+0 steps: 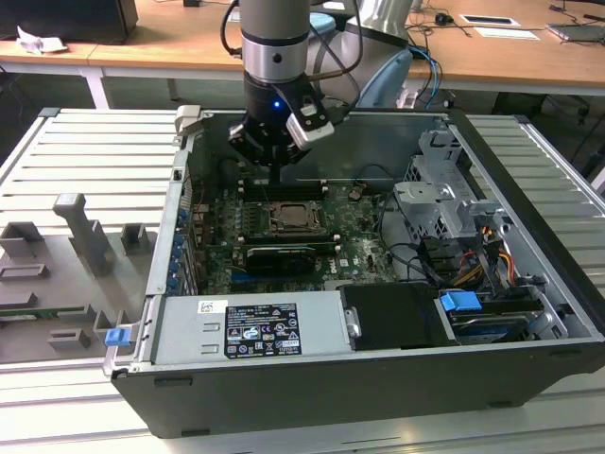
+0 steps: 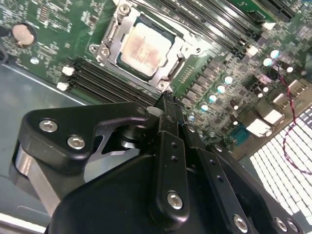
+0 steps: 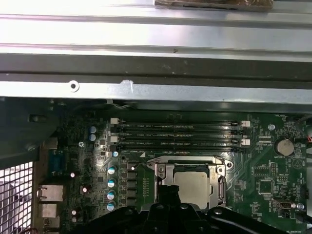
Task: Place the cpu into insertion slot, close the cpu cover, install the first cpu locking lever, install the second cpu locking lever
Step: 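Install the first cpu locking lever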
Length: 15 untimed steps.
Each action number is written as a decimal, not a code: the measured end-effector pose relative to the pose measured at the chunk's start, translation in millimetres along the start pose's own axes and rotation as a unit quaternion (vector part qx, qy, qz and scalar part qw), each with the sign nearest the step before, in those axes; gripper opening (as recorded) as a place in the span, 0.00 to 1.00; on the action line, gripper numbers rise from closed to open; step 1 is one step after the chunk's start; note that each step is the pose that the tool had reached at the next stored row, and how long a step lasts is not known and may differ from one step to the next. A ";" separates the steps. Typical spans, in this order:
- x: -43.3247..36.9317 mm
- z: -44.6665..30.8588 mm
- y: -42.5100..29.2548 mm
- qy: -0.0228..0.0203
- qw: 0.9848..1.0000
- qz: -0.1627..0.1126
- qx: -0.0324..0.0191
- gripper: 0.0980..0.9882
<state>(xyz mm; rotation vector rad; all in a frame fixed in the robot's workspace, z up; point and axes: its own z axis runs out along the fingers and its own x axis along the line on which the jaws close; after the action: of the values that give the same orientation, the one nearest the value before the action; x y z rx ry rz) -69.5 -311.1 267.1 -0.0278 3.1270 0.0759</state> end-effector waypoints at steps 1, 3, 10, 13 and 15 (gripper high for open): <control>0.0 0.0 0.0 0.002 1.000 0.000 0.000 0.01; 0.5 0.2 -0.2 0.002 1.000 0.000 0.000 0.01; 9.0 0.3 -0.5 0.002 1.000 0.001 0.000 0.01; 13.8 0.4 -0.5 0.002 1.000 0.001 0.000 0.01; 15.1 0.3 -1.0 0.002 1.000 0.001 0.000 0.01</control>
<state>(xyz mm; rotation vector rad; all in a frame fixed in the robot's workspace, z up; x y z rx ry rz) -84.5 -312.4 266.6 -0.0258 3.1315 0.0760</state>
